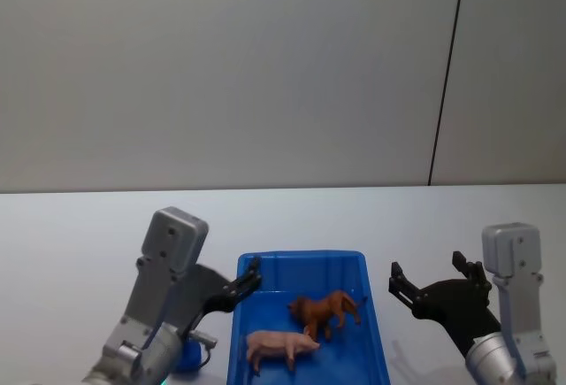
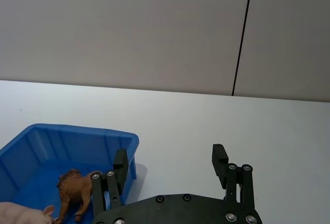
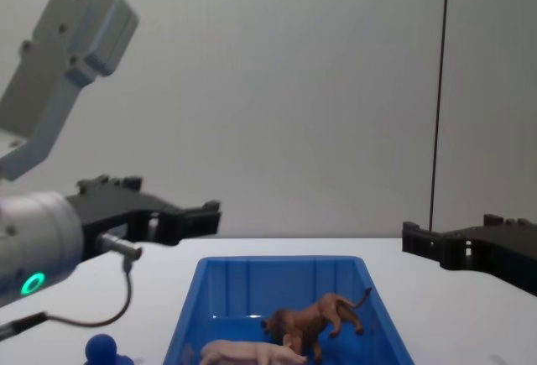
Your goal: Pick up the two dolls from the table and place them into the box.
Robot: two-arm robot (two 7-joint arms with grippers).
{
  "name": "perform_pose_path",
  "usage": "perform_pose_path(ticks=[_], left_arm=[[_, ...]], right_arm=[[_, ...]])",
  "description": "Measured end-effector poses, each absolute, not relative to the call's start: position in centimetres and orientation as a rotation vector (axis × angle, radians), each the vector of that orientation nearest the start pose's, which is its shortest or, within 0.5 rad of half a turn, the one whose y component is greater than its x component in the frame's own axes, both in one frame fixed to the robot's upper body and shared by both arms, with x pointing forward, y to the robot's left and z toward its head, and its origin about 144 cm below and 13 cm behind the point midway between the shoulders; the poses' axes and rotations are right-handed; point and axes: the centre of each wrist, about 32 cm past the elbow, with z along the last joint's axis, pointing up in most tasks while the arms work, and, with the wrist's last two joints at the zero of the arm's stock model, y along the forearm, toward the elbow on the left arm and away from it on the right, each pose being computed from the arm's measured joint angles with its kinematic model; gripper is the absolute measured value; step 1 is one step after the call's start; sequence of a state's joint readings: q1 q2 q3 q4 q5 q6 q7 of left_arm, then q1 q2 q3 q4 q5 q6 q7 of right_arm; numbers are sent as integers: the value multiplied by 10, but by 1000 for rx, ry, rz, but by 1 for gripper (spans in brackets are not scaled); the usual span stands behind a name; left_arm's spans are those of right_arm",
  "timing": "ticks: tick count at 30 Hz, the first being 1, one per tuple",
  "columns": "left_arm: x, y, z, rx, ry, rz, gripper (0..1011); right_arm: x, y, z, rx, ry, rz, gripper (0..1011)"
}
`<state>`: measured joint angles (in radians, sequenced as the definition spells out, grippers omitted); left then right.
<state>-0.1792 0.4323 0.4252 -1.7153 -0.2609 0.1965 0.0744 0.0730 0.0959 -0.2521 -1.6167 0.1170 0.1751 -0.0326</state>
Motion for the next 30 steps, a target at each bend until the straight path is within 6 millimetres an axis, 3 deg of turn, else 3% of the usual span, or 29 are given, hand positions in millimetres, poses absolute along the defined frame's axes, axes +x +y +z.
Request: perform_pose_path(ticks=[14, 30], left_arm=[[460, 237, 1204, 314, -12, 1323, 1001], [470, 255, 1181, 345, 85, 1309, 1001]], right_arm=[[469, -174, 1173, -67, 57, -1351, 1001], [468, -174, 1173, -68, 57, -1354, 1001]])
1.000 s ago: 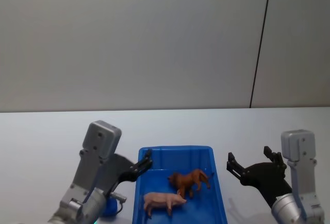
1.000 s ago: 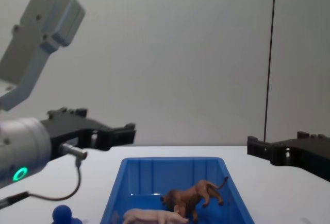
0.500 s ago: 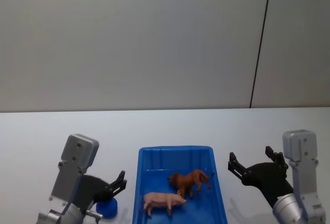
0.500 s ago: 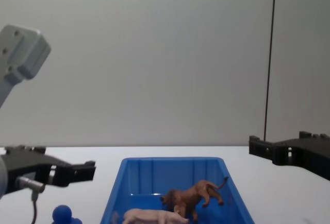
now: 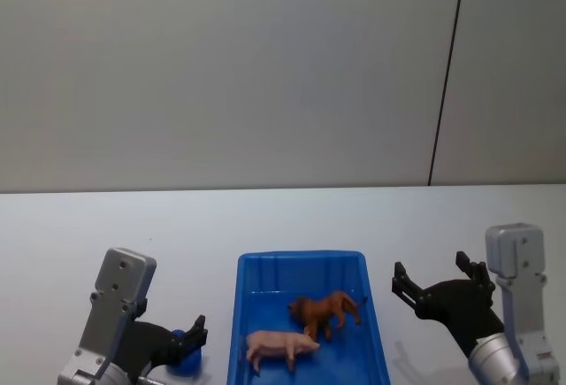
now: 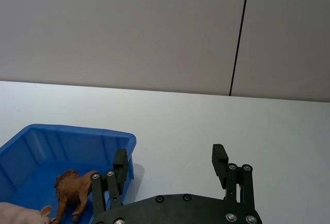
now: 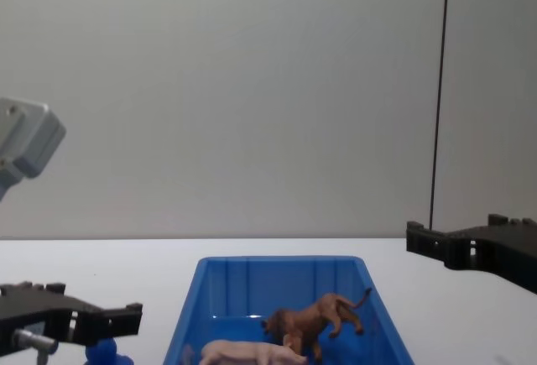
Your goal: Pick up the two dolls from the table and place them into the box.
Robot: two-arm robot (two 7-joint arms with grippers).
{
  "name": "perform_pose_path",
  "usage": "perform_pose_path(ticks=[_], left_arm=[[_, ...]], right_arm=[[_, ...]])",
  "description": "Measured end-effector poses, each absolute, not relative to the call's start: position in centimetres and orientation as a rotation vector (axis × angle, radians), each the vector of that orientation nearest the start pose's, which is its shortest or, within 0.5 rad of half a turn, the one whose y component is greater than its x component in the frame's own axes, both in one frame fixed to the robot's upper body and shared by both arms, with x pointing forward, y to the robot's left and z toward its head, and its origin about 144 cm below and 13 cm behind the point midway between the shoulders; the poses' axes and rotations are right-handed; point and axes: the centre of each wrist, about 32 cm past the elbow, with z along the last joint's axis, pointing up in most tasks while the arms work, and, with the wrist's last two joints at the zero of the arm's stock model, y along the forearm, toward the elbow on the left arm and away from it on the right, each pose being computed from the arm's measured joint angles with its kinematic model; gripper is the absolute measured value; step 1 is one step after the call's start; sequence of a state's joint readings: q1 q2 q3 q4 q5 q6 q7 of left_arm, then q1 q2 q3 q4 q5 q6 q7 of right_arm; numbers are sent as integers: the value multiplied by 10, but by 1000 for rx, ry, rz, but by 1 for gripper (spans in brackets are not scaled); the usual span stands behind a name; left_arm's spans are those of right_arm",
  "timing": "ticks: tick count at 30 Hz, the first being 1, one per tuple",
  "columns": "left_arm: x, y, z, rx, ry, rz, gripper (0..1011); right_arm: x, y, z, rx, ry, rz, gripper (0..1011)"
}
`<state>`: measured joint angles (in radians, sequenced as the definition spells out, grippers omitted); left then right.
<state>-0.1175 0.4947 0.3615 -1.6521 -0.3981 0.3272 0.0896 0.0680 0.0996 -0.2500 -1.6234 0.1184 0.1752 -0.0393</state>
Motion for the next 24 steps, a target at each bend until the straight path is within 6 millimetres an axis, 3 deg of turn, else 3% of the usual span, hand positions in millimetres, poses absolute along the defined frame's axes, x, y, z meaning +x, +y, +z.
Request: perform_pose_path(ticks=[9, 15, 21, 24], left_arm=[[480, 262, 1164, 346, 133, 1295, 999], [484, 266, 1156, 354, 159, 1291, 881], [486, 270, 1150, 363, 174, 1294, 658], [487, 272, 1147, 366, 177, 1296, 599]], right_arm=[[468, -174, 1173, -68, 57, -1354, 1001], [468, -174, 1173, -68, 57, -1354, 1001], [468, -174, 1173, -68, 57, -1354, 1001], [468, -174, 1173, -68, 57, -1354, 1001]])
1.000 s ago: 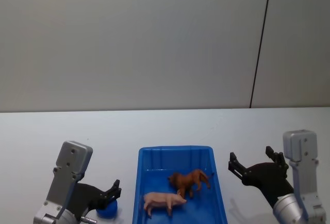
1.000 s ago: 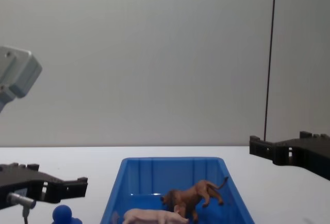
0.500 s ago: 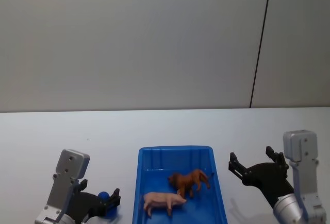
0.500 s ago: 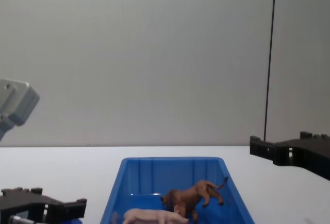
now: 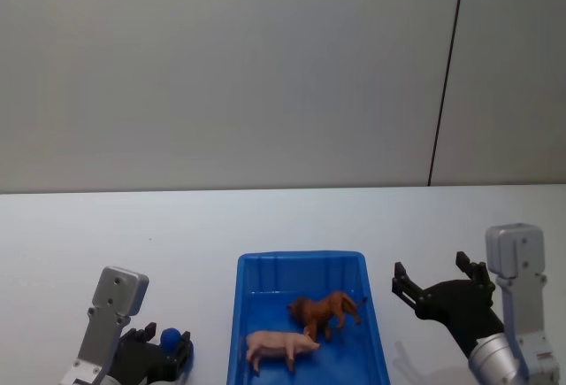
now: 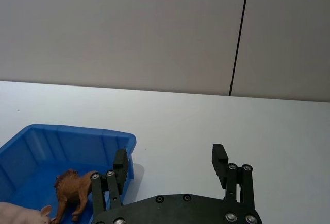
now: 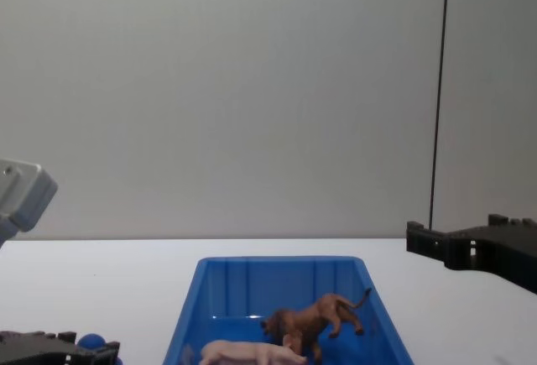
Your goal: Pick up the two dolls from the table and place them into the box.
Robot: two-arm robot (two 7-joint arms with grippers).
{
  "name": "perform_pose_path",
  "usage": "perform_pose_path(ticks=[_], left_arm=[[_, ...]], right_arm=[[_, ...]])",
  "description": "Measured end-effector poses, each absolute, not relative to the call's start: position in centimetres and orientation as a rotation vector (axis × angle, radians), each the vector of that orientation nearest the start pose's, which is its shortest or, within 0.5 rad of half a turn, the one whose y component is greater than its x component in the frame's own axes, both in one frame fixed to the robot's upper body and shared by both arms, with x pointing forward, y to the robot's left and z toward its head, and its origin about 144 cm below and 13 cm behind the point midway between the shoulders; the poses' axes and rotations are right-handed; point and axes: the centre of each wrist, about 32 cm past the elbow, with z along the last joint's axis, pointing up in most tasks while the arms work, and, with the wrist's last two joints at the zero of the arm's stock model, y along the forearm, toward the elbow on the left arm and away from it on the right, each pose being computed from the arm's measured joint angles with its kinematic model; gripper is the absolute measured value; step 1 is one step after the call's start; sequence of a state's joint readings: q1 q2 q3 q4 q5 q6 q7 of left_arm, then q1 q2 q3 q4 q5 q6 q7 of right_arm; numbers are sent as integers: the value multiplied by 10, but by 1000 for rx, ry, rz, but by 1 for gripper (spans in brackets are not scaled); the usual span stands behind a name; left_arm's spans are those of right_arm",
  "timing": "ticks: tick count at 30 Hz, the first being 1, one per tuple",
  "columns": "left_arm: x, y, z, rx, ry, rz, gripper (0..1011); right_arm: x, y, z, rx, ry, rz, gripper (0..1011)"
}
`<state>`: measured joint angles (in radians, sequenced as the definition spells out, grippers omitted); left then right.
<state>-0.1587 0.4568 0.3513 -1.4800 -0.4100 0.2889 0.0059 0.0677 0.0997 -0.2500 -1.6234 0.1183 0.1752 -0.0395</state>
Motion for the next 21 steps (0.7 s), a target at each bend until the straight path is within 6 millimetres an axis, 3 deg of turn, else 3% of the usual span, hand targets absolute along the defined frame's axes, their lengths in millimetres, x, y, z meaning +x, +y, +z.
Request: perform_pose_path(ticks=[8, 21], left_arm=[[488, 275, 1143, 362, 169, 1297, 342], [488, 275, 1147, 322, 117, 1288, 254]], right_arm=[[468, -174, 1173, -68, 57, -1354, 1001], [468, -174, 1173, -68, 57, -1354, 1001]])
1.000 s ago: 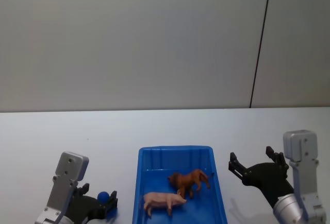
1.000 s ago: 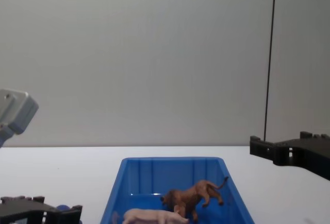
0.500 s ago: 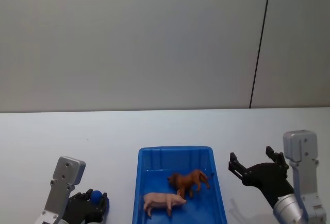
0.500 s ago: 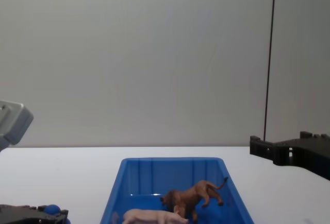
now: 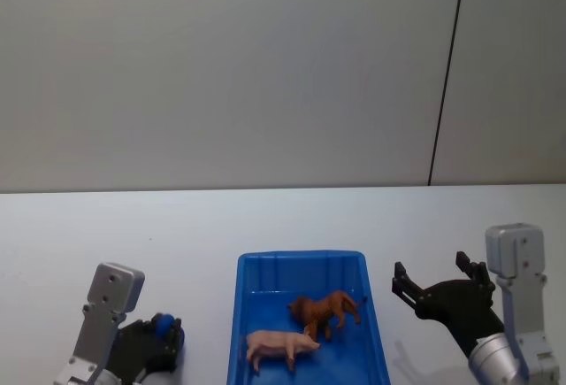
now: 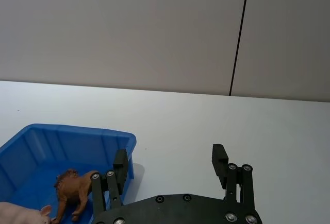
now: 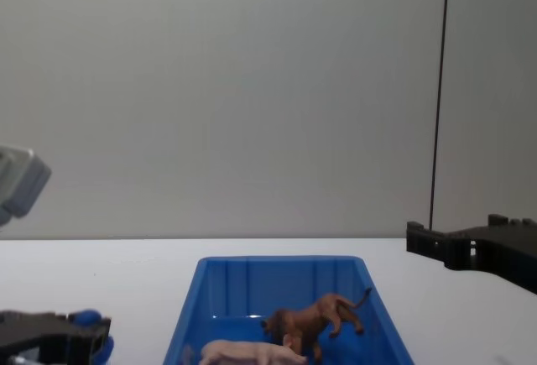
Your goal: Pick up the two dolls from the table and place them into the box.
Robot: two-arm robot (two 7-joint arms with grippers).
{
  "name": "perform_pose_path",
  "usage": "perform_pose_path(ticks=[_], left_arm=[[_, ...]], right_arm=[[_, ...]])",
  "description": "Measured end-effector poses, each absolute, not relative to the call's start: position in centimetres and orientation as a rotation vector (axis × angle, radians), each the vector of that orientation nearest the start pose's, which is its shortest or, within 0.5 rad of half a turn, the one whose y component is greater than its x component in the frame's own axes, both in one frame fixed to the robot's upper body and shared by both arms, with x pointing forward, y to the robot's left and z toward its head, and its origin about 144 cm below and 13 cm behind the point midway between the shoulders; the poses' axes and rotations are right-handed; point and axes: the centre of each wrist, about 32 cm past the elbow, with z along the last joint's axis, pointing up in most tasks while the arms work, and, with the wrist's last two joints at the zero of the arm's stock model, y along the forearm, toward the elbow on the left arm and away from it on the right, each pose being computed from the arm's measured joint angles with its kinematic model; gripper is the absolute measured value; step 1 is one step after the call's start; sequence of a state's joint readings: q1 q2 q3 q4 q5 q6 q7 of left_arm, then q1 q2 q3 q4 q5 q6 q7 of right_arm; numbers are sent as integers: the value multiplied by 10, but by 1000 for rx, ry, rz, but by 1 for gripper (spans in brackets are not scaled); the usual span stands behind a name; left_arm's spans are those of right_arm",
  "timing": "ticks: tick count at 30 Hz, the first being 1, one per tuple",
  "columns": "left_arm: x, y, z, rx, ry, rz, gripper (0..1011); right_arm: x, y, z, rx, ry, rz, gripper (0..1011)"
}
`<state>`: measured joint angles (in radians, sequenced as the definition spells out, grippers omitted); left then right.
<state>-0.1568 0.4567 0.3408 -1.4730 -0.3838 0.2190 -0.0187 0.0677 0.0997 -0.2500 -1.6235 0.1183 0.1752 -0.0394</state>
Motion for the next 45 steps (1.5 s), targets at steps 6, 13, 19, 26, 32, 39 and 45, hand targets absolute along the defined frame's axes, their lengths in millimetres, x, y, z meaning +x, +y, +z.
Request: perform_pose_path(ticks=[6, 13, 19, 26, 32, 39, 45], left_arm=[[488, 272, 1161, 282, 50, 1266, 222], [489, 267, 1177, 237, -22, 1215, 180], [492, 261, 1190, 202, -75, 1150, 146], [496, 251, 1201, 163, -117, 1059, 107], [501, 238, 1209, 136, -137, 972, 166], [505, 226, 1214, 124, -147, 912, 386], [508, 219, 1217, 121, -150, 882, 589]], right_arm=[[468, -174, 1173, -68, 57, -1354, 1001], [468, -174, 1173, -68, 57, -1354, 1001], [468, -174, 1173, -68, 57, -1354, 1001], [468, -174, 1173, -68, 57, -1354, 1001], [468, -174, 1173, -68, 57, -1354, 1001], [468, -174, 1173, -68, 57, -1354, 1001], [468, -174, 1173, -68, 57, -1354, 1001]])
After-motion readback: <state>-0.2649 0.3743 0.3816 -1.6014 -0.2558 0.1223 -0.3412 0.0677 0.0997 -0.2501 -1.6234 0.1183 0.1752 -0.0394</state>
